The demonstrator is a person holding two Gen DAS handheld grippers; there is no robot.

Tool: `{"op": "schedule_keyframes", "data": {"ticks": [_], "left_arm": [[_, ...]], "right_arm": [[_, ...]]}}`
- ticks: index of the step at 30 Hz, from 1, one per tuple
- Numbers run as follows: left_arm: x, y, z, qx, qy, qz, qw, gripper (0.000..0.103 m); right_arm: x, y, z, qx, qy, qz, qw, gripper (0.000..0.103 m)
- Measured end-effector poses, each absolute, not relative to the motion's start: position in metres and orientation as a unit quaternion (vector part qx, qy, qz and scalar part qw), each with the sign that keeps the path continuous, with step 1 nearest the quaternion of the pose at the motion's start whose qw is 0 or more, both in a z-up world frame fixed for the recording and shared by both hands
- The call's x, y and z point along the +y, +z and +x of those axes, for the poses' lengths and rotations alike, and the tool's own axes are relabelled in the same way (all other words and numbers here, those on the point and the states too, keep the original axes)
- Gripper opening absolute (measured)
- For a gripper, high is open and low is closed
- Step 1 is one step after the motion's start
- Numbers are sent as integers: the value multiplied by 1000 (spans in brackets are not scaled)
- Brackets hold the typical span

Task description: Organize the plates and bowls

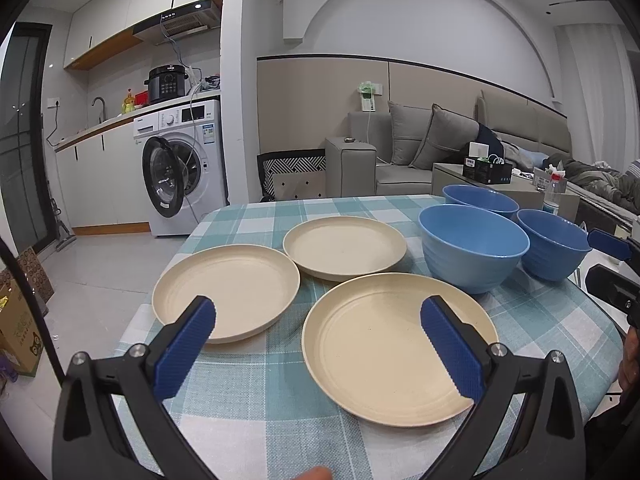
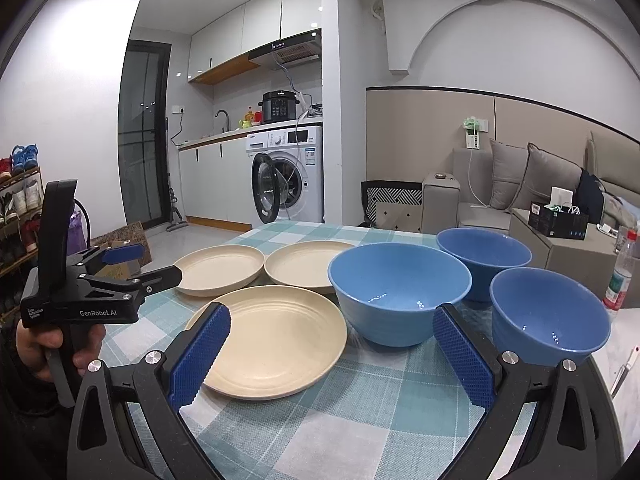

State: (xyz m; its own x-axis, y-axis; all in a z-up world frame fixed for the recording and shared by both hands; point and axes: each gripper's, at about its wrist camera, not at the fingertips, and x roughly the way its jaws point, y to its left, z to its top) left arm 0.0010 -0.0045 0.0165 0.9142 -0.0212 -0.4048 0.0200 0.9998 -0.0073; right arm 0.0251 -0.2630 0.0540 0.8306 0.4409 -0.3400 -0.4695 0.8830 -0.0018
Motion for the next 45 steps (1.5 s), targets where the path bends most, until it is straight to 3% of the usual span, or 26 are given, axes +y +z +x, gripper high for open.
{"op": "schedule_keyframes", "data": {"ticks": [45], "left_arm": [[10,61,48,222,30,13,975,103]], "right_arm": [[-235,144,103,210,231,-86,946,103]]}}
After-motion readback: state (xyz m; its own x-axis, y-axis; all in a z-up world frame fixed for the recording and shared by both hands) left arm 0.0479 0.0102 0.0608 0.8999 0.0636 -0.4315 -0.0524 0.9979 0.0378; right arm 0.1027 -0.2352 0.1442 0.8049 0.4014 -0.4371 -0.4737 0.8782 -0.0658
